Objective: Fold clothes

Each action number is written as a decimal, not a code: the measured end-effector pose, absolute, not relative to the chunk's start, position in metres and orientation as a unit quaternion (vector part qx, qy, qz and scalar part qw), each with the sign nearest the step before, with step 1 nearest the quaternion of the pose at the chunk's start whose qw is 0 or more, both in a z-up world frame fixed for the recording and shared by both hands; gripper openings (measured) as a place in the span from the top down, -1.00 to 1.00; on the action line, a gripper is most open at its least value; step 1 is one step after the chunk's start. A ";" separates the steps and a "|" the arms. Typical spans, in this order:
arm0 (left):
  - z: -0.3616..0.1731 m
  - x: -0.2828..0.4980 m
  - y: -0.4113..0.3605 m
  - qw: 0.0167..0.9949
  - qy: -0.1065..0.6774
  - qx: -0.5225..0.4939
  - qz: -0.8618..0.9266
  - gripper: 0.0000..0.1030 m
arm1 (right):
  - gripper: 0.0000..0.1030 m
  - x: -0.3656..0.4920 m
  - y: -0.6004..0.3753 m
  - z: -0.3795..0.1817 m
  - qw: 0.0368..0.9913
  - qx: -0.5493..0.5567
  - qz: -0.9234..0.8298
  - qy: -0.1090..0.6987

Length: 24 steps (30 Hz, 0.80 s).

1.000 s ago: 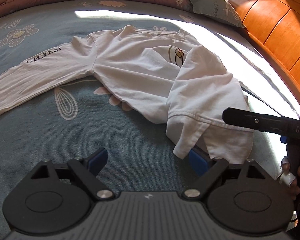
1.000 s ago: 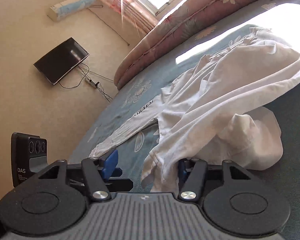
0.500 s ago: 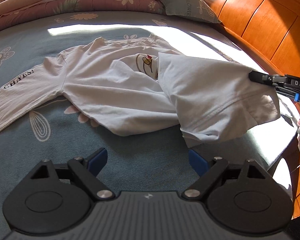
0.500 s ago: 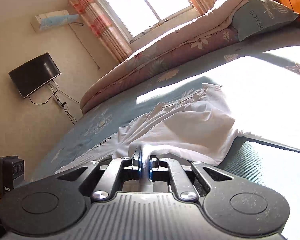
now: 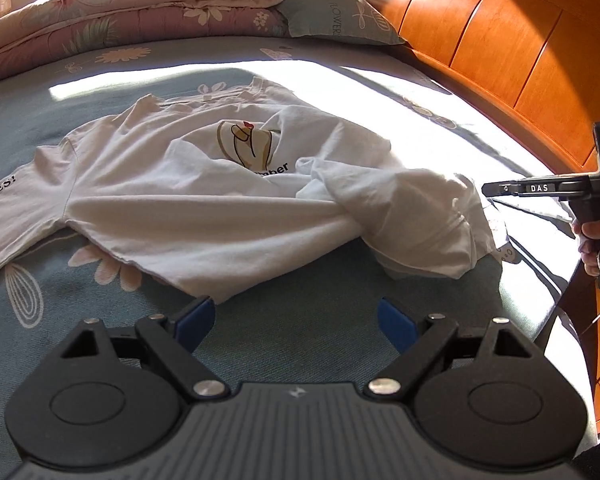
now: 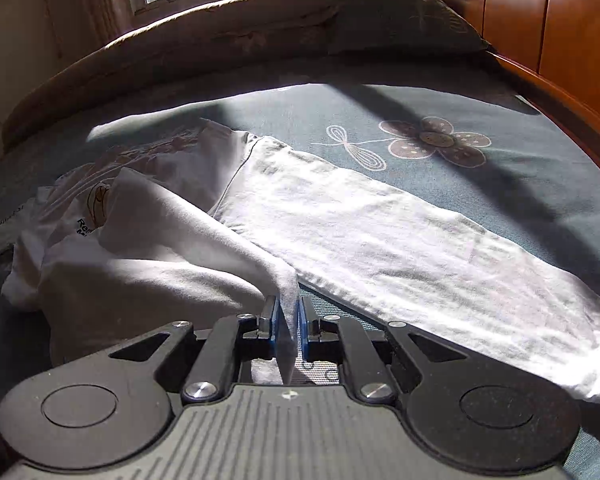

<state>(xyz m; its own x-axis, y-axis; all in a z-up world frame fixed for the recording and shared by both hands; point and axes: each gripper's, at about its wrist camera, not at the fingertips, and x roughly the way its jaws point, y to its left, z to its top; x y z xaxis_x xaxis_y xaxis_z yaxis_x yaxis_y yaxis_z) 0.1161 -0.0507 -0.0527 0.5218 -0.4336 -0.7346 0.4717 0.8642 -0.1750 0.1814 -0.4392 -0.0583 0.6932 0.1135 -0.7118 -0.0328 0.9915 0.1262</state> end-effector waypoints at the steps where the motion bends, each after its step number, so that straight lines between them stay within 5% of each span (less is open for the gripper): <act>1: -0.055 0.119 -0.048 0.871 0.421 0.017 -0.253 -0.72 | 0.71 0.177 -0.437 -0.057 0.920 0.051 0.037 0.386; 3: -0.060 0.125 -0.044 0.867 0.436 0.005 -0.241 -0.72 | 0.57 0.167 -0.431 -0.050 0.926 0.054 0.035 0.371; 7: -0.064 0.132 -0.035 0.857 0.455 -0.002 -0.242 -0.72 | -0.06 0.141 -0.411 -0.023 0.942 0.048 0.072 0.324; 13: -0.061 0.142 -0.033 0.850 0.457 0.017 -0.262 -0.72 | -0.44 0.135 -0.336 -0.004 0.912 0.001 0.246 0.328; 24: -0.058 0.151 0.004 0.864 0.446 0.074 -0.222 -0.72 | -0.47 0.190 -0.210 -0.077 0.840 -0.059 0.328 0.428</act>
